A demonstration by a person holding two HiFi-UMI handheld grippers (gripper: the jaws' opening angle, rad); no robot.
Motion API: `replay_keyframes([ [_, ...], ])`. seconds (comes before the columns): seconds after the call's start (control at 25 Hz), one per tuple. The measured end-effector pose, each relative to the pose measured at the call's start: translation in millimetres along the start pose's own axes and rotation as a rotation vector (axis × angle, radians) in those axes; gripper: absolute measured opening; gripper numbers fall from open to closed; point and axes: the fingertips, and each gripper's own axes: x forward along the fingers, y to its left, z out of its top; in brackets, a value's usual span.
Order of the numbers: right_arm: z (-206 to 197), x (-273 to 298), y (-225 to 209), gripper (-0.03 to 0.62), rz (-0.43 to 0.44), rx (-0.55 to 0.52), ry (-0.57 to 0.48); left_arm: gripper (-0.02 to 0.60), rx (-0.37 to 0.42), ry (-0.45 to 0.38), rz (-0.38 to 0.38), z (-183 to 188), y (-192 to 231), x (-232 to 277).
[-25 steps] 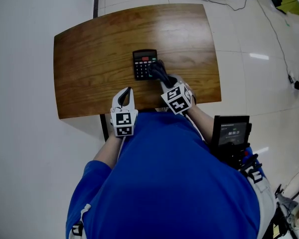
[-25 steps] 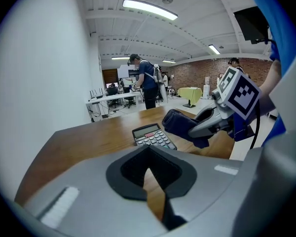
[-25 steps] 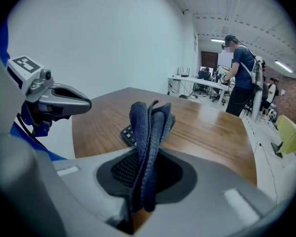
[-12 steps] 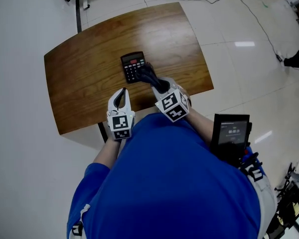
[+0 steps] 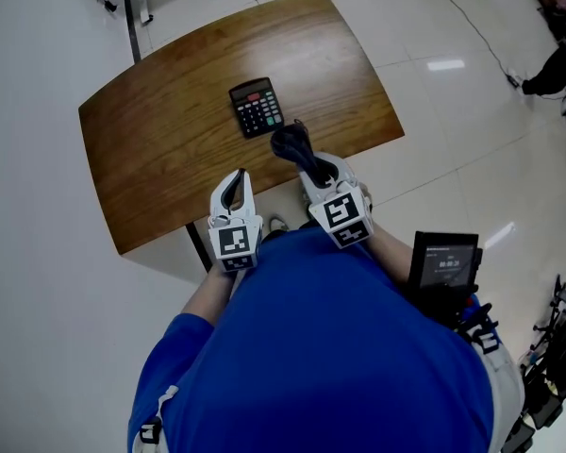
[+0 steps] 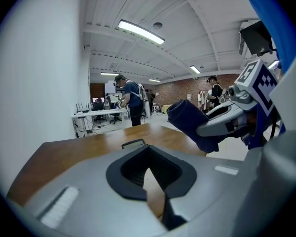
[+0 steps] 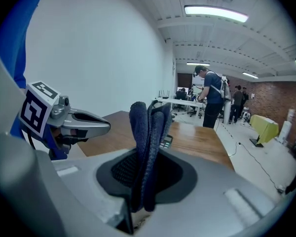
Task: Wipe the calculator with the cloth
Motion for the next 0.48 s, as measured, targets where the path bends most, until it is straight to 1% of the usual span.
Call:
replay_keyframes([
  [0.16,4,-1,12,0.072,0.032,0.008,0.004,0.008,-0.015,0.044,0.043,-11,11,-17],
  [0.28,14,2,14,0.072,0.03,0.02,0.003,0.007,-0.025,0.033,0.038,-3,18,-17],
  [0.36,18,3,13,0.072,0.027,0.028,0.003,0.007,-0.02,0.052,0.032,6,21,-16],
  [0.48,19,-2,15,0.072,0.032,0.031,0.005,0.007,-0.016,0.056,0.047,7,23,-21],
])
